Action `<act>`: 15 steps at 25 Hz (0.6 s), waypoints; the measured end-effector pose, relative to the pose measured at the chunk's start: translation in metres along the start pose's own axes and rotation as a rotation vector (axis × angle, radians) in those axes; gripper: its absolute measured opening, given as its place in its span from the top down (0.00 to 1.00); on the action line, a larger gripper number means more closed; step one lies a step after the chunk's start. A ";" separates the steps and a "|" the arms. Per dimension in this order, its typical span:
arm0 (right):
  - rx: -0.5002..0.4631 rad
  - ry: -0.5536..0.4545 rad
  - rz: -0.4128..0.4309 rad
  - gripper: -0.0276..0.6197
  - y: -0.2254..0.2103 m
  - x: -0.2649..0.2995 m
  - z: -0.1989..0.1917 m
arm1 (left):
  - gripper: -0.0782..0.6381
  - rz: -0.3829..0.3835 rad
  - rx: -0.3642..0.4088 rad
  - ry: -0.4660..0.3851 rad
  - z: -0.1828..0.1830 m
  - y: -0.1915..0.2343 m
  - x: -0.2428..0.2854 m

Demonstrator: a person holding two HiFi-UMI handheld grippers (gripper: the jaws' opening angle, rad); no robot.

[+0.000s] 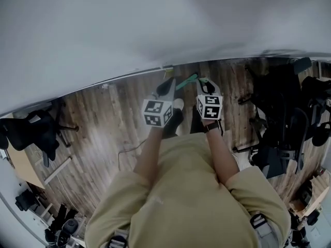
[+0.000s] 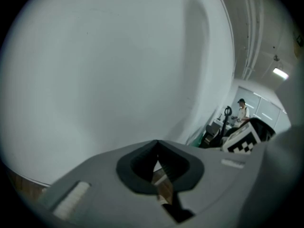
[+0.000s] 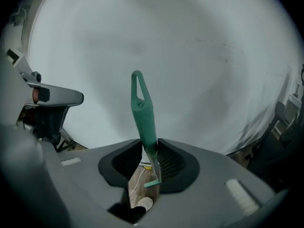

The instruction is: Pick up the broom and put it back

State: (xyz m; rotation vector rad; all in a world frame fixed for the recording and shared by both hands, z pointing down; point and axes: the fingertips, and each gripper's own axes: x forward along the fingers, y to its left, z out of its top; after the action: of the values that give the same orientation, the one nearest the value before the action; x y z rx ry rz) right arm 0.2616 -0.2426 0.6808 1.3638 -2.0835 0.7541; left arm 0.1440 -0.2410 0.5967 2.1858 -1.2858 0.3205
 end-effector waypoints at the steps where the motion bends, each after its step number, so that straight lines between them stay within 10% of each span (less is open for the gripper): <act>1: 0.000 0.019 0.004 0.80 0.001 0.007 -0.011 | 0.89 0.009 0.003 0.011 -0.007 0.003 0.000; 15: -0.002 0.144 0.066 0.80 0.004 0.103 -0.070 | 0.89 0.182 -0.112 0.036 -0.066 0.059 -0.015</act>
State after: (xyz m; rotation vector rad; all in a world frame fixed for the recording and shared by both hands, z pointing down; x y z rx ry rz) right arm 0.2311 -0.2575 0.8011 1.2077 -2.0239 0.8521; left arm 0.0910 -0.2133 0.6635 1.9660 -1.4507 0.3484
